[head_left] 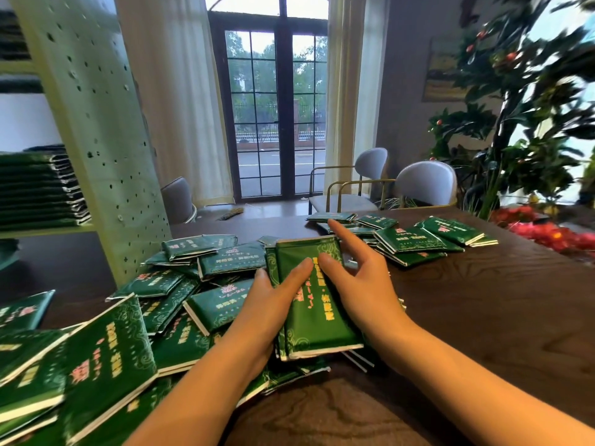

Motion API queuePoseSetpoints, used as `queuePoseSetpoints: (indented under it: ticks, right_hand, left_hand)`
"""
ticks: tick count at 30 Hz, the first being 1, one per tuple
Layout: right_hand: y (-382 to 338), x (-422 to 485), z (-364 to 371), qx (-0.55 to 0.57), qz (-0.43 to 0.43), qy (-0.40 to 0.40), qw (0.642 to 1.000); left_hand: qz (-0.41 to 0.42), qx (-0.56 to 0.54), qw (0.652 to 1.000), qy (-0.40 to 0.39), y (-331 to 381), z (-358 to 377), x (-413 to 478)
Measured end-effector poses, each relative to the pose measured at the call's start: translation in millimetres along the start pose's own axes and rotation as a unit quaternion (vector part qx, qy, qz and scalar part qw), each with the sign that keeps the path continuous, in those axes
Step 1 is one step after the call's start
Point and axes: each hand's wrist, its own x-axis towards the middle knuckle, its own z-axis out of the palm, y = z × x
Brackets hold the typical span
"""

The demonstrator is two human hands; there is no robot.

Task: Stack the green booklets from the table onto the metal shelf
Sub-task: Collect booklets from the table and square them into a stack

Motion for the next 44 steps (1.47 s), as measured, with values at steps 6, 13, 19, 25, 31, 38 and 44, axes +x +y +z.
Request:
queuePoseSetpoints:
  ticks: [6,13,19,25,31,38,44]
  right_hand:
    - [-2.4,3.8,-4.6,0.002,0.022,-0.009,1.000]
    - [-1.2,16.8,-15.3,0.021,0.042,0.035,0.998]
    - [0.4,21.2,-18.0,0.096,0.040,0.013,0.994]
    - [0.6,21.6,-23.6,0.063,-0.012,0.048,0.997]
    - [-11.5,4.3,-8.6,0.027,-0.066,0.009,0.997]
    - [-8.5,-5.6,7.8,0.066,-0.067,-0.053,0.994]
    - [-4.8,3.1,3.8,0.188,-0.026,-0.087,0.978]
  left_hand:
    - [-0.005,0.008,1.000,0.003,1.7,-1.9,-0.1]
    - [0.005,0.013,0.999,0.037,0.7,-7.0,4.0]
    - [0.086,0.042,0.991,0.088,3.2,-5.5,1.4]
    - [0.183,0.122,0.963,0.158,7.5,-9.1,0.9]
    - [0.228,0.228,0.939,0.116,1.3,1.9,-2.5]
    - [0.183,0.219,0.957,0.050,-0.7,8.1,-7.9]
    - [0.050,0.097,0.994,0.025,0.8,0.8,-1.1]
